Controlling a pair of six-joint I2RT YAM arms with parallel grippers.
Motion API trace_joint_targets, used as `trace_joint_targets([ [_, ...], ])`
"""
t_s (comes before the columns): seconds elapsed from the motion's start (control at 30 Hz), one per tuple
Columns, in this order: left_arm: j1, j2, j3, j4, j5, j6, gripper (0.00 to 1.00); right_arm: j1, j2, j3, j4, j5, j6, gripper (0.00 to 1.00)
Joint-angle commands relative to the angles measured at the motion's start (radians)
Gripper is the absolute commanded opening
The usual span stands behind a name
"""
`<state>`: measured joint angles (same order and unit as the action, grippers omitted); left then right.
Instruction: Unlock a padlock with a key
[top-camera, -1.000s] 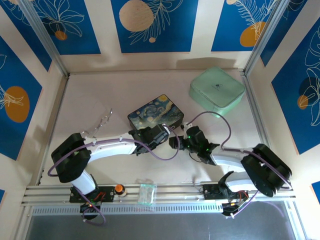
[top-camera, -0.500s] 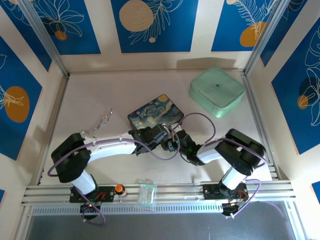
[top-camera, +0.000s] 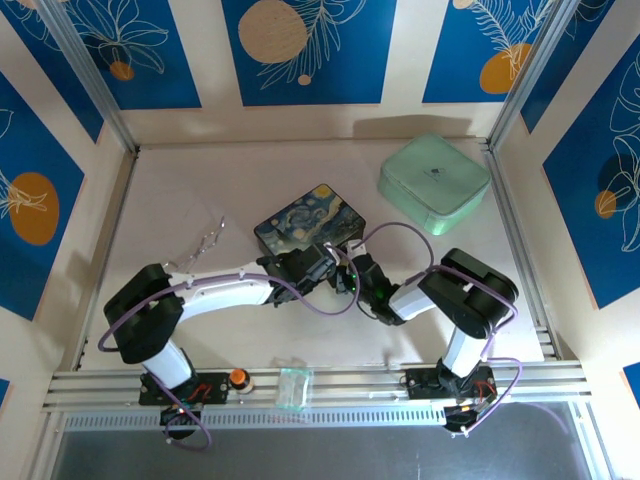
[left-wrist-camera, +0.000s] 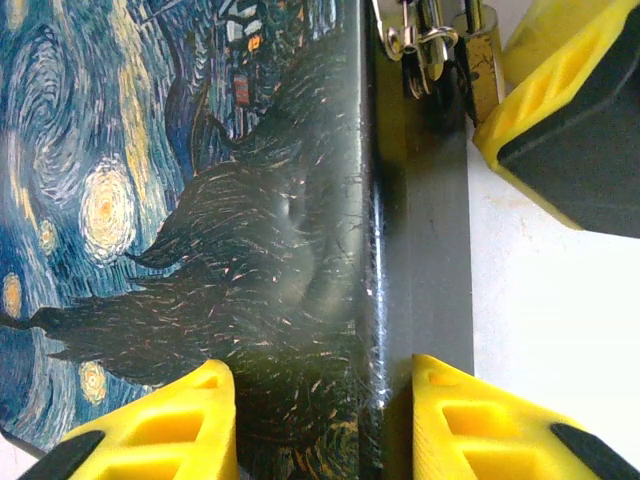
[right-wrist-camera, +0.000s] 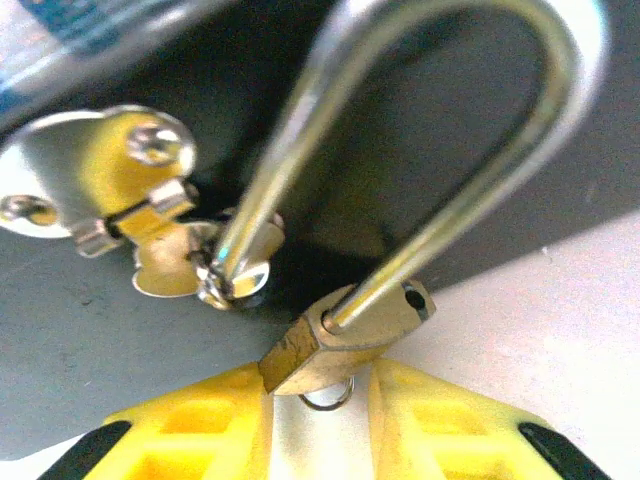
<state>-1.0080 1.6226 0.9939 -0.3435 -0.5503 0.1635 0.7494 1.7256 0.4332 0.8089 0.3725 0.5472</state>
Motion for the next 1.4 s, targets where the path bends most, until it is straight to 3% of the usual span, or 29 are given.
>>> trace_joint_targets([
  [0.0,-0.010,0.036,-0.046,-0.204,0.158,0.040,0.27,-0.091,0.000,-0.010,0.046,-0.072,0.128,0.26],
  [0.13,-0.011,0.035,-0.049,-0.202,0.165,0.039,0.27,-0.140,0.006,-0.028,0.093,-0.159,0.206,0.24],
  [0.37,-0.011,0.047,-0.055,-0.200,0.149,0.034,0.27,-0.273,0.161,-0.038,0.337,-0.483,0.406,0.15],
  [0.63,-0.011,0.036,-0.057,-0.207,0.136,0.036,0.27,-0.326,0.317,-0.057,0.555,-0.555,0.601,0.08],
  [0.77,-0.011,0.046,-0.045,-0.211,0.127,0.029,0.27,-0.310,0.301,-0.067,0.495,-0.516,0.588,0.09],
  [0.9,-0.011,0.059,-0.036,-0.212,0.124,0.027,0.27,-0.328,0.274,-0.105,0.494,-0.499,0.575,0.14],
  [1.1,-0.011,0.062,-0.031,-0.213,0.119,0.028,0.27,-0.337,0.242,-0.114,0.465,-0.508,0.537,0.36],
  [1.23,-0.011,0.069,-0.029,-0.210,0.119,0.026,0.27,-0.331,0.263,-0.095,0.490,-0.535,0.530,0.38],
  [1.37,-0.011,0.081,-0.026,-0.214,0.119,0.024,0.27,-0.311,0.296,-0.070,0.522,-0.531,0.554,0.32],
])
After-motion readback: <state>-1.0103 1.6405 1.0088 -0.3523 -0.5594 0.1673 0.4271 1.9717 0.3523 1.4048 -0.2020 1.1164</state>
